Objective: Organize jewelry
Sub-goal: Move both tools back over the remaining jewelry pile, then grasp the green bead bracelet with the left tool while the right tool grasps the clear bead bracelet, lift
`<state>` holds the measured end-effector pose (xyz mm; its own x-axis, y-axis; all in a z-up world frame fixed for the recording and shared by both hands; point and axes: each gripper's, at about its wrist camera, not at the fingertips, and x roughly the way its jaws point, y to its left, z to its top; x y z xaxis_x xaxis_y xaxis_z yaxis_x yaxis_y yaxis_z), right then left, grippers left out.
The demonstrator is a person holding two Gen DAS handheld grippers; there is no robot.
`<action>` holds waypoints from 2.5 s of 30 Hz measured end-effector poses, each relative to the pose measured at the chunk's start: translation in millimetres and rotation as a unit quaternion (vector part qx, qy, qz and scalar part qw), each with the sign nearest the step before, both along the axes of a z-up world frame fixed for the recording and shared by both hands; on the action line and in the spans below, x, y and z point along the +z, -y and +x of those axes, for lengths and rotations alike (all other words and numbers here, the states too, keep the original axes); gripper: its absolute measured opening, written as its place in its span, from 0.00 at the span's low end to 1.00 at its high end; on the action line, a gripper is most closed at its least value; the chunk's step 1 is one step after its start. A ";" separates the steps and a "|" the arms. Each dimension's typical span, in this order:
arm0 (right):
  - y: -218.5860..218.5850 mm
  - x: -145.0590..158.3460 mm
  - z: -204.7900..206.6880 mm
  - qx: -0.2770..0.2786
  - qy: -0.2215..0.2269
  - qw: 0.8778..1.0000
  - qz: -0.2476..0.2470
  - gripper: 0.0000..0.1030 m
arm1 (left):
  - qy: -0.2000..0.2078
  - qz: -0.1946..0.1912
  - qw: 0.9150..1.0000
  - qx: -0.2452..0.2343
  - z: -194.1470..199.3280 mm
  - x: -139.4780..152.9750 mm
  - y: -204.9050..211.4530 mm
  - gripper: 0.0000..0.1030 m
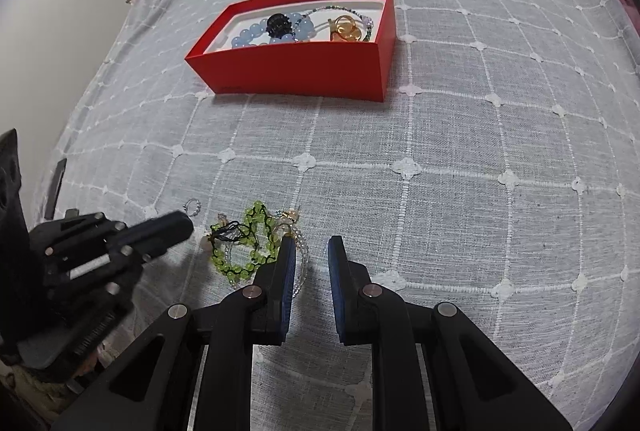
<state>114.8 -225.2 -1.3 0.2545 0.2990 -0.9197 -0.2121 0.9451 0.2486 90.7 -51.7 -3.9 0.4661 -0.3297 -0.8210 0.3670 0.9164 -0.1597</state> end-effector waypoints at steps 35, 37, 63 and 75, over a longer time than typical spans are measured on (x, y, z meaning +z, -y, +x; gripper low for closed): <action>-21.2 -17.2 -5.9 0.032 0.001 0.998 -0.048 0.05 | 0.013 0.024 1.000 -0.009 4.2 -2.6 9.5 0.07; -21.8 -14.7 -6.6 0.038 0.006 0.998 -0.046 0.04 | 0.015 0.007 1.000 -0.004 5.4 2.1 4.4 0.07; -16.1 49.5 -14.4 0.050 0.105 0.992 0.045 0.03 | 0.034 -0.208 0.978 -0.003 14.0 52.8 -52.3 0.07; -16.7 49.4 -13.8 0.045 0.101 0.993 0.047 0.03 | -0.044 -0.241 0.969 0.031 34.9 28.4 -67.3 0.07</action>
